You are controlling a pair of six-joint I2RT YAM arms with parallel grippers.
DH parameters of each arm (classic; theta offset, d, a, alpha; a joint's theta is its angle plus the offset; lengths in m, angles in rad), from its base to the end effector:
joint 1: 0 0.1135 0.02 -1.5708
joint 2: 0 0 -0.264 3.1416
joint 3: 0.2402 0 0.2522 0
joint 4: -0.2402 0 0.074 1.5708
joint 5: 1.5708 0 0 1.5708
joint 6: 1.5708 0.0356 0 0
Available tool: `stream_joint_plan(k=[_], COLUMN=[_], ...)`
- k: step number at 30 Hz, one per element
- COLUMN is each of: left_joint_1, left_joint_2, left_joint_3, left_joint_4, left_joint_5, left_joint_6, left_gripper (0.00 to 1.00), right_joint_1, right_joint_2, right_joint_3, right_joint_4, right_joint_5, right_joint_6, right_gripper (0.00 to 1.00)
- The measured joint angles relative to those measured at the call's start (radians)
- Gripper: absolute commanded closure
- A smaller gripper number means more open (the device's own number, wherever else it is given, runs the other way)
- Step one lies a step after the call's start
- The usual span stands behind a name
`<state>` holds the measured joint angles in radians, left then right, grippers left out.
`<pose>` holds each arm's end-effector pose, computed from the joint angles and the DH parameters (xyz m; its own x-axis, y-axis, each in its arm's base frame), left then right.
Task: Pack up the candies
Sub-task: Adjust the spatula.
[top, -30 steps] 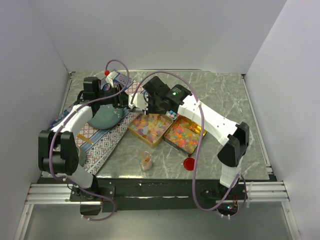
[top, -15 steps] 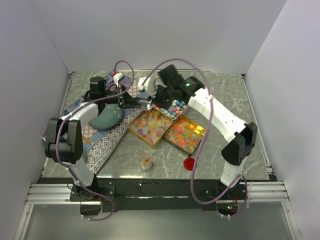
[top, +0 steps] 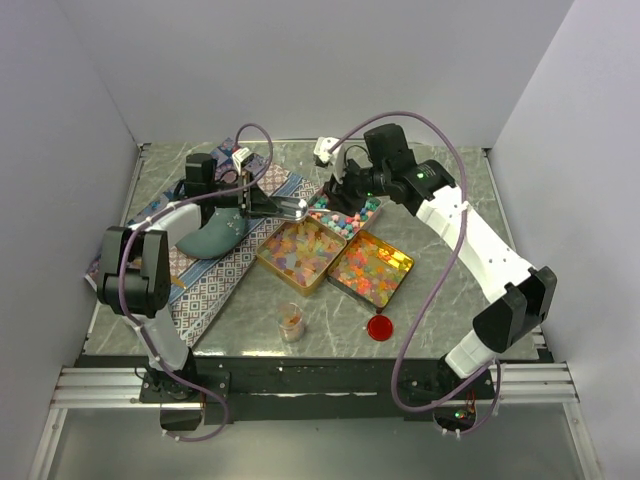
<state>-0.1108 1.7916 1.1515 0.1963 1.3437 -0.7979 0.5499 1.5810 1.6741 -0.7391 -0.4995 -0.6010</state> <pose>0.3780 -0.0770 0.2377 -0.9419 -0.0574 -0.3311 0.3225 0.1223 -0.9386 0.2853 0.1949 0.3966 0.0205 -0.5697 -0.8216 -0.9375 0.2745 -0.2137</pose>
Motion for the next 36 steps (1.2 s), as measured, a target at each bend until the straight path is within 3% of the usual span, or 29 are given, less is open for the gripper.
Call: stream_joint_plan(k=[15,21,29,30,32,34,36], left_joint_1=[-0.031,-0.032,-0.034,-0.034,-0.035,-0.035,-0.036], left_joint_2=[0.002,0.005,0.006,0.007,0.008,0.01,0.012], left_joint_3=[0.013,0.016,0.019,0.02,0.021,0.023,0.044], left_joint_4=[-0.003,-0.004,-0.01,-0.014,-0.022,-0.032,-0.082], left_joint_5=[0.005,0.006,-0.004,-0.006,-0.009,-0.01,-0.026], left_joint_6=[0.0,0.0,-0.001,-0.001,0.0,0.01,0.043], left_gripper=[0.99,0.99,0.99,0.97,0.6,0.35,0.27], right_joint_1=[0.0,0.0,0.001,0.001,0.002,0.002,0.002], right_joint_2=[0.097,0.099,0.106,0.108,0.11,0.111,0.113], right_joint_3=[0.021,0.022,0.028,0.028,0.028,0.03,0.032], right_joint_4=[-0.066,-0.077,-0.09,-0.09,-0.09,-0.09,-0.093], right_joint_5=[-0.084,-0.093,-0.098,-0.1,-0.1,-0.097,-0.087], right_joint_6=[-0.039,-0.051,-0.053,-0.055,-0.056,-0.059,-0.063], right_gripper=[0.55,0.66,0.93,0.95,1.0,1.0,1.0])
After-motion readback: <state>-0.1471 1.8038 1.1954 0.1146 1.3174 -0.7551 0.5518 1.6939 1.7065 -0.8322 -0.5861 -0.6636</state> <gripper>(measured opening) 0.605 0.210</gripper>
